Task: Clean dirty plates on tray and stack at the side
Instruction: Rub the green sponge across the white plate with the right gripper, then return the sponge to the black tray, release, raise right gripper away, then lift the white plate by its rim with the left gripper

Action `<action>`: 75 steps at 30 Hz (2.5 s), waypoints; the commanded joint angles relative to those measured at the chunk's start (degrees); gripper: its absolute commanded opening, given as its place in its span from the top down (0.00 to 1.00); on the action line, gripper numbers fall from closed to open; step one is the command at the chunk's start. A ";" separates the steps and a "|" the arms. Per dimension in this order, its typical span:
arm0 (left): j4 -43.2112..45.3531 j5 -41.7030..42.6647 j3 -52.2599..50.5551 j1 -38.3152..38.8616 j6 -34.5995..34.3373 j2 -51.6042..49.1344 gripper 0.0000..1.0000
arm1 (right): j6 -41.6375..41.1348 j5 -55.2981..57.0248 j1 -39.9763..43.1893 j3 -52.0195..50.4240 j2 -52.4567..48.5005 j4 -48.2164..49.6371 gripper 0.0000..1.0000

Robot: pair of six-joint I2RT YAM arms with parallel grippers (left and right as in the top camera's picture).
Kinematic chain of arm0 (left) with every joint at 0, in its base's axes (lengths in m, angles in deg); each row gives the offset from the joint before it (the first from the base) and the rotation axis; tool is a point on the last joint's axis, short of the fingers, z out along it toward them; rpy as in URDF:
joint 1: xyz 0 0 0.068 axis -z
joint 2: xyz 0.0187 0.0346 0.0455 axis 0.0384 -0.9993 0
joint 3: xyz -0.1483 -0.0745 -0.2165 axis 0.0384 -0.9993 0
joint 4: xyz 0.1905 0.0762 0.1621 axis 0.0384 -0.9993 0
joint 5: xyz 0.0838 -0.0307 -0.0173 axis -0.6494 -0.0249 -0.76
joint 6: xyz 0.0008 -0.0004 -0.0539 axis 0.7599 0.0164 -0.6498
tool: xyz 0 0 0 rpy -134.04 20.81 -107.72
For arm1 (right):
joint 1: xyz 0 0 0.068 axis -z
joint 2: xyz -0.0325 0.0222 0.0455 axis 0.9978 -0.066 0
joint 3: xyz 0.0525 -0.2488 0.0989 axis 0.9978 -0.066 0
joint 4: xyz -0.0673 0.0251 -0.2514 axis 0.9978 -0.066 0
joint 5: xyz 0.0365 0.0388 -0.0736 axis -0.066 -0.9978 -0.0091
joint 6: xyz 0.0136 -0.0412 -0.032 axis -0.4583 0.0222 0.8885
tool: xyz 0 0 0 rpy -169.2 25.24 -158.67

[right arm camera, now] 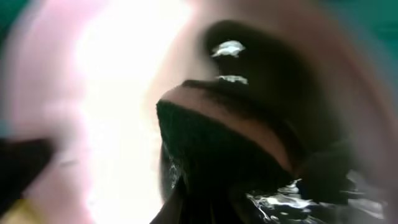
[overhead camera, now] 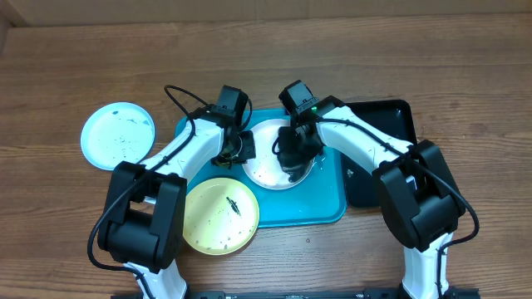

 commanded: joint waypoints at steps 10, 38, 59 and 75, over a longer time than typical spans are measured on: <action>0.24 1.36 1.03 0.63 -0.17 -0.70 0.95 | 5.44 -24.00 6.08 5.81 1.86 0.66 0.96; 0.33 1.33 1.03 0.66 -0.17 -0.70 0.94 | 12.52 28.20 23.39 -9.49 14.49 -12.79 0.96; 0.52 0.02 1.03 0.66 -0.20 -0.72 0.76 | 10.29 26.84 37.64 4.85 14.19 -19.52 0.15; 0.76 -1.68 0.09 1.18 -0.24 -0.72 0.87 | 10.34 23.65 49.90 4.42 14.16 -17.84 0.00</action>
